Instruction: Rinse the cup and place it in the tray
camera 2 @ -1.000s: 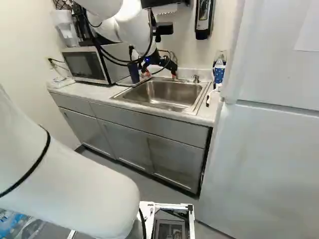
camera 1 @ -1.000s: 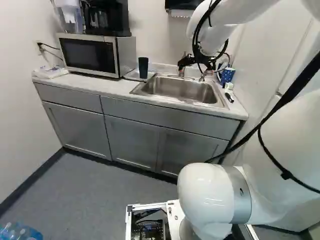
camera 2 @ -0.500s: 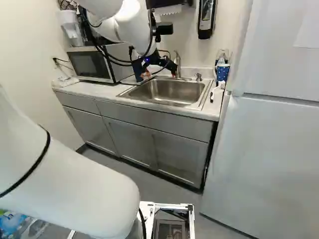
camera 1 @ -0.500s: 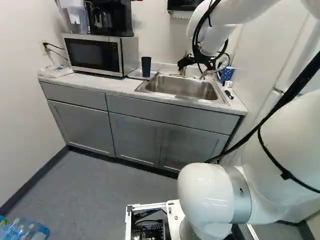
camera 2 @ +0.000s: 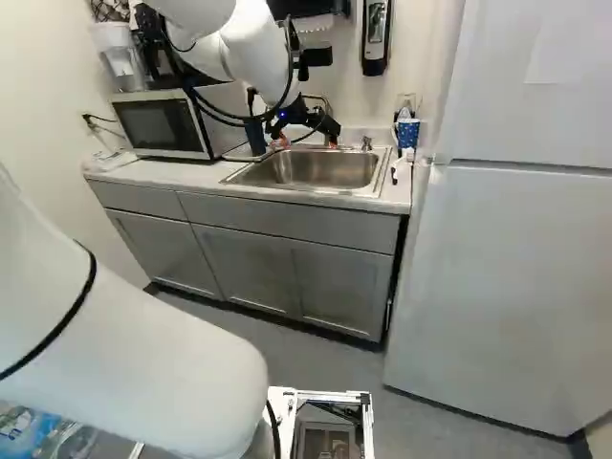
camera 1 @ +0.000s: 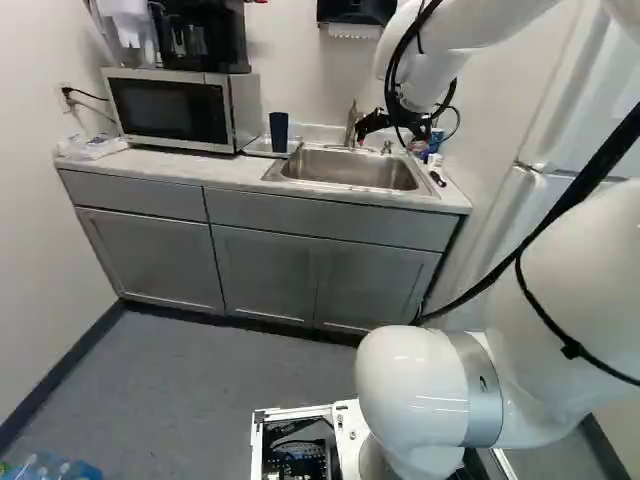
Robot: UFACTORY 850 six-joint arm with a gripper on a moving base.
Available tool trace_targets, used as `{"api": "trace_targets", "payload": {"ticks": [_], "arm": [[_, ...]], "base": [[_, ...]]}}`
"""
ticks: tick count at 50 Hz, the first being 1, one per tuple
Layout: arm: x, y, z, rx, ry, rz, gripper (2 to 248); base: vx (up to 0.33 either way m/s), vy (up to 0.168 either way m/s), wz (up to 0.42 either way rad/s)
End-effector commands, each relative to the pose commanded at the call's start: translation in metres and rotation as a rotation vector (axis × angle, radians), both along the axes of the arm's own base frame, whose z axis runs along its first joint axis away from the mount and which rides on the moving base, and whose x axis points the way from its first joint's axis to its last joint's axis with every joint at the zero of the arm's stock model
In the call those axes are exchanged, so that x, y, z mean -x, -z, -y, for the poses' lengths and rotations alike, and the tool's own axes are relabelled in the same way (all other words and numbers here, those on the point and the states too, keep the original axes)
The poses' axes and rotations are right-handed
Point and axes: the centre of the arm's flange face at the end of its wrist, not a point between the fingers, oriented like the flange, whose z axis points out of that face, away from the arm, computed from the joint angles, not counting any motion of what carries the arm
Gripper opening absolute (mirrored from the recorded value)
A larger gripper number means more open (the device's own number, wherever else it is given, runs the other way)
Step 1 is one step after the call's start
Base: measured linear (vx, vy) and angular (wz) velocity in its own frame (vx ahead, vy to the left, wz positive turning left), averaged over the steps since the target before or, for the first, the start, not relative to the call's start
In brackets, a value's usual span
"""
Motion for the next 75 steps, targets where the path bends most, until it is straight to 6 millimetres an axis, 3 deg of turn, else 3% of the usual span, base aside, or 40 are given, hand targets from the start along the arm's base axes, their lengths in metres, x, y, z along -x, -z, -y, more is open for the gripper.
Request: {"api": "trace_targets", "payload": {"ticks": [47, 75], "arm": [[0.0, 0.0, 0.0, 0.0, 0.0, 0.0, 247], [0.0, 0.0002, 0.0, 0.0, 0.0, 0.0, 247]], "base": [[-0.12, 0.06, -0.249], [-0.01, 0.01, -0.001]]}}
